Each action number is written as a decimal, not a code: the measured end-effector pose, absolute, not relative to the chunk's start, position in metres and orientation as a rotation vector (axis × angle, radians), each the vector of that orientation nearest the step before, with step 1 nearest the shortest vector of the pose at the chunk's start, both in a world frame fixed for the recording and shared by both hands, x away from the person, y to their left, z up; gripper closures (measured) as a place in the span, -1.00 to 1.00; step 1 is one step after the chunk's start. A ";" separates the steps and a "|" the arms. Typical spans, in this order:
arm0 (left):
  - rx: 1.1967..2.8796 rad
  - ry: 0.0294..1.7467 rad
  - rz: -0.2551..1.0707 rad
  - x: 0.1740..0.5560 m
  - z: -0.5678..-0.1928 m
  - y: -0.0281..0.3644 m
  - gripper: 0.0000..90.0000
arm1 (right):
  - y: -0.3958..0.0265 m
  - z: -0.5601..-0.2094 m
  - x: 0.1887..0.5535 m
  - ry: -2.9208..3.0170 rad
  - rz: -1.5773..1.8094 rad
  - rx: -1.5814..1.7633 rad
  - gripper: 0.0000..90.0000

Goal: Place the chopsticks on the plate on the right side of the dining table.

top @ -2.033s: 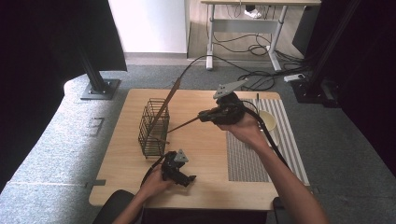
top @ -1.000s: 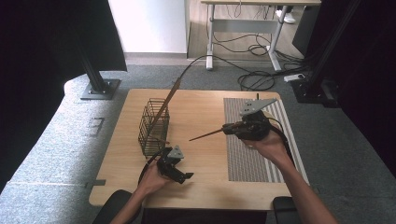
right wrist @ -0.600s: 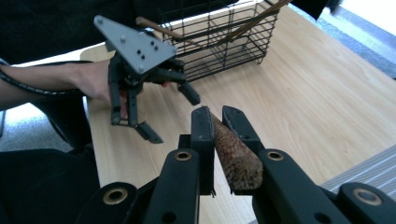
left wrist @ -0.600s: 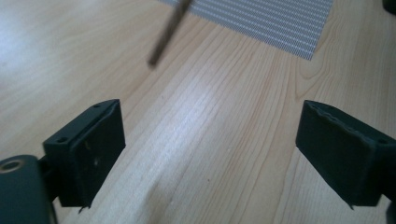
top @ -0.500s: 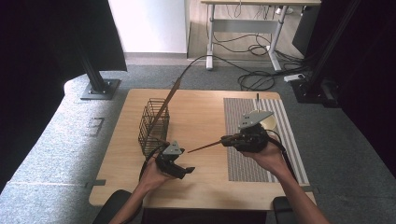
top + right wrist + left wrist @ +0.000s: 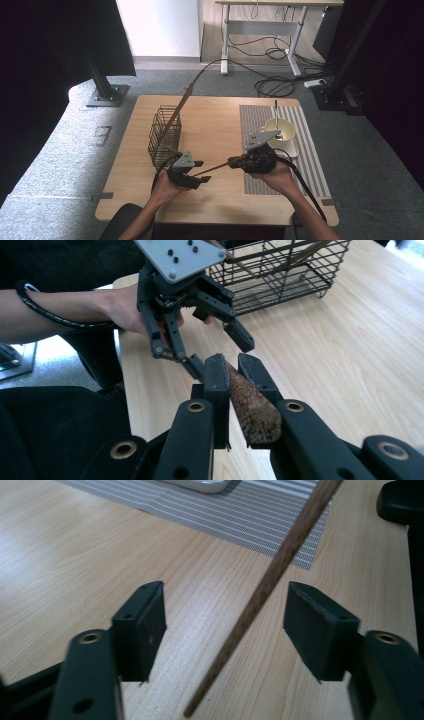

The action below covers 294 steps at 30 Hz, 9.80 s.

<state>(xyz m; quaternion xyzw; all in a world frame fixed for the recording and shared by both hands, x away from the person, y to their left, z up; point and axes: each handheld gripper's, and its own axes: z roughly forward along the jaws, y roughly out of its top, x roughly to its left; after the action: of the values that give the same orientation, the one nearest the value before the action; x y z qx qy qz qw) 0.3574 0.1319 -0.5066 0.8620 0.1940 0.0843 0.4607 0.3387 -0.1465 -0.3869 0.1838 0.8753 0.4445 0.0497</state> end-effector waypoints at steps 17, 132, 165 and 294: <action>2.115 0.398 0.188 0.354 -0.507 0.135 0.68 | -0.144 -0.399 0.344 2.683 1.371 0.591 0.83; 2.240 0.303 0.010 0.353 -0.518 0.130 0.03 | -0.141 -0.458 0.331 2.967 0.769 0.304 0.85; 2.318 0.656 0.173 0.362 -0.553 0.124 -1.00 | -0.204 -0.450 0.338 2.822 0.784 0.575 0.84; 2.346 0.646 0.218 0.366 -0.560 0.120 -1.00 | -0.338 -0.502 0.447 2.553 0.547 1.154 0.71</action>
<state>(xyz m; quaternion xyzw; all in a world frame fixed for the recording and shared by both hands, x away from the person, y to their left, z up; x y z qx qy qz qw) 0.3660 0.1195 -0.5598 0.9023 0.2485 0.0839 0.3421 0.4467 -0.3383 -0.5022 0.4001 0.8852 0.1897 0.1428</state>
